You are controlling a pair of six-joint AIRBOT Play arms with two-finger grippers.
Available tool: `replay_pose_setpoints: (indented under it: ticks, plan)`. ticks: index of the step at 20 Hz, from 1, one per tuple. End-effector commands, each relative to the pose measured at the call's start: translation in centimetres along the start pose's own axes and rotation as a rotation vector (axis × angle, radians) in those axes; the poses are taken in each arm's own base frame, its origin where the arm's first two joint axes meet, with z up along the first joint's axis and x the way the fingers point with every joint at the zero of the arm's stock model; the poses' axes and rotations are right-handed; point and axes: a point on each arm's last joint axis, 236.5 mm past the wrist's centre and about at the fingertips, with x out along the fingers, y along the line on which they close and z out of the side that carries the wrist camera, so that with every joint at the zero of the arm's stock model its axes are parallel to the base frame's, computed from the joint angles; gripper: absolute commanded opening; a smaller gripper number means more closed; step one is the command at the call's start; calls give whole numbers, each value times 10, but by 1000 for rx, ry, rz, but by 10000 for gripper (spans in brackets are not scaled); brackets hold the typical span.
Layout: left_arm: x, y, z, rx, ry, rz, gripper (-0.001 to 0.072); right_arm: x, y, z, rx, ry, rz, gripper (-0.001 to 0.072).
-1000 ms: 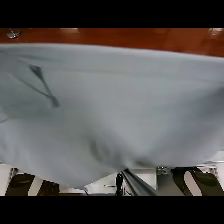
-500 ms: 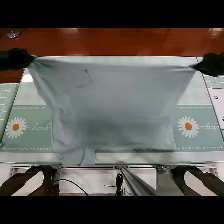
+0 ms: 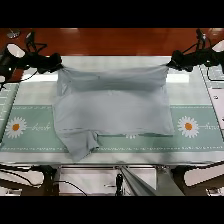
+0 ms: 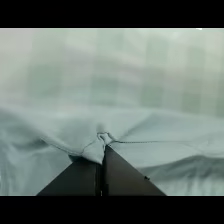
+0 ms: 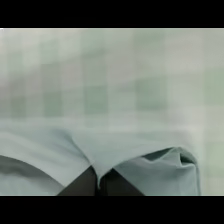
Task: Fold the shirts.
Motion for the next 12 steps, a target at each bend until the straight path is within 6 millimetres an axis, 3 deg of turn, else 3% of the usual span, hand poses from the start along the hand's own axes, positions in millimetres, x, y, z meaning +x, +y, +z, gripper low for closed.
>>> replay_pose_setpoints:
  ticks: [1,4,6,12]
  plan:
    - [7,12,-53,55,242,-5,20,8,-10,-32,-9,160,24,37]
    - [5,34,-105,59,468,8,20,10,-41,-74,6,322,-74,37]
    - [7,47,-121,29,534,17,20,12,-58,-96,25,403,-123,37]
    - [-2,57,-124,-16,564,23,20,2,-88,-114,17,488,-247,37]
